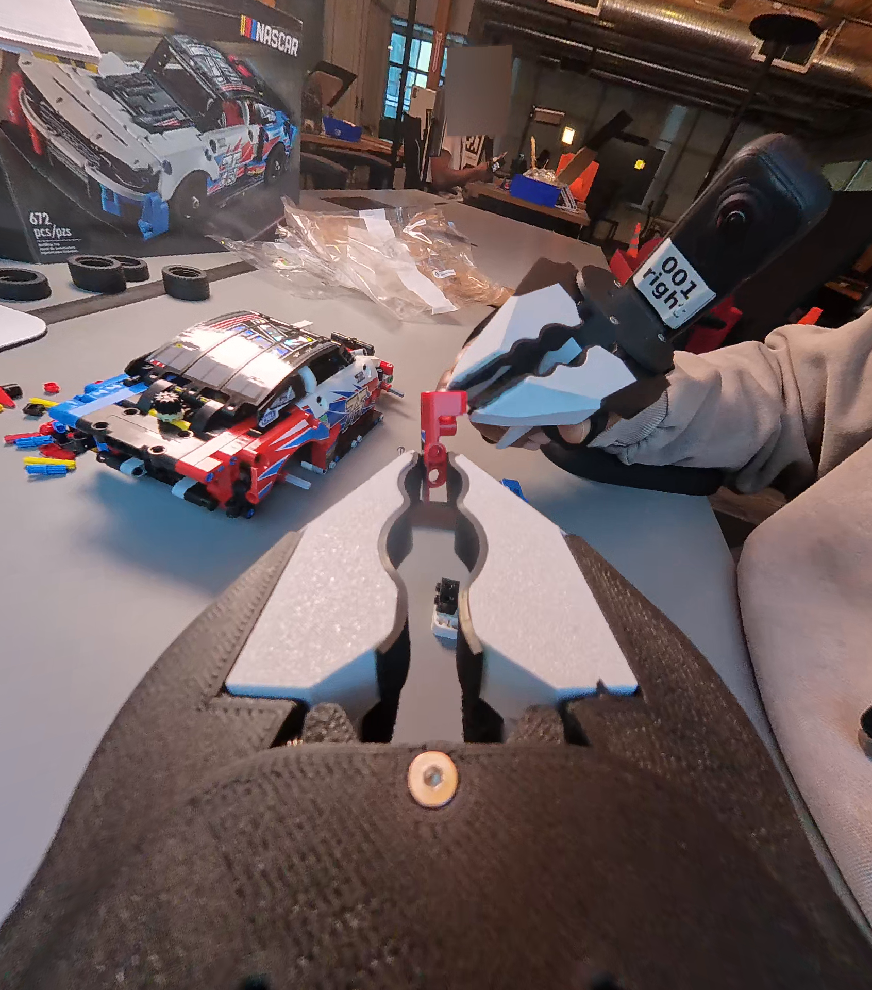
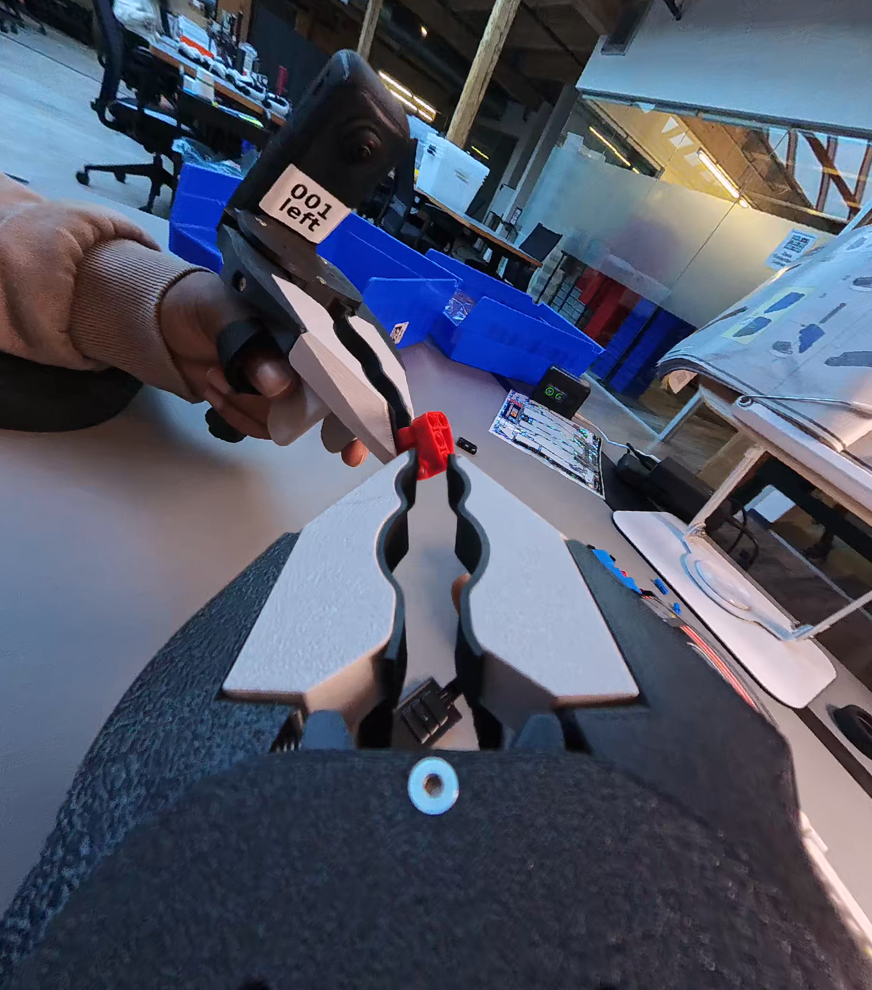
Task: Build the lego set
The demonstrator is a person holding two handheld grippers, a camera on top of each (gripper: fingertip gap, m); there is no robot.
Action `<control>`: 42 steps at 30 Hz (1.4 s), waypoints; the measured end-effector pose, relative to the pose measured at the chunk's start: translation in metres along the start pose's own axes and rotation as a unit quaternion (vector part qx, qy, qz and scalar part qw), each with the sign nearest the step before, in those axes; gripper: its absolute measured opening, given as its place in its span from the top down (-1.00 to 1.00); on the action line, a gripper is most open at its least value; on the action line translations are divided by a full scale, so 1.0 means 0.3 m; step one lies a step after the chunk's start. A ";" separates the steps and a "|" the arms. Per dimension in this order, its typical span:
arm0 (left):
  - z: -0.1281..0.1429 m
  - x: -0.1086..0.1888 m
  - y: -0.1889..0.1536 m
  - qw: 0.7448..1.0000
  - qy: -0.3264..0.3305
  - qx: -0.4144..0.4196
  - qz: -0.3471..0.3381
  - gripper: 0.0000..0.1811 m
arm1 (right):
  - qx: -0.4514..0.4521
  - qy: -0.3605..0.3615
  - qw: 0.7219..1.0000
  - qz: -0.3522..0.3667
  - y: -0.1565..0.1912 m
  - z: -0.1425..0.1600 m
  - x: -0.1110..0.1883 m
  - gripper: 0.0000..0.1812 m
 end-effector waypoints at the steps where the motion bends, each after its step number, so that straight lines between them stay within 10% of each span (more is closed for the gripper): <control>1: 0.001 0.001 -0.001 1.000 0.000 -0.004 0.002 0.94 | -0.015 -0.007 1.000 -0.011 -0.001 -0.002 0.002 0.86; 12: 0.045 -0.019 -0.032 0.998 0.038 -0.040 0.027 0.94 | -0.148 -0.004 0.983 -0.106 0.007 0.026 -0.002 0.88; 42: 0.140 -0.049 -0.015 0.979 0.149 -0.135 -0.029 0.94 | -0.067 0.136 0.981 -0.119 0.067 0.132 -0.038 0.88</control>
Point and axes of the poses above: each gripper's, where its closed fingertips meet, x back along the fingers, z out of its underside, y = z × x across the jaws, the point moved 6 cm from there along x, back along the fingers, and after that the axes turned 10 degrees about -z, right-handed, at the moved point
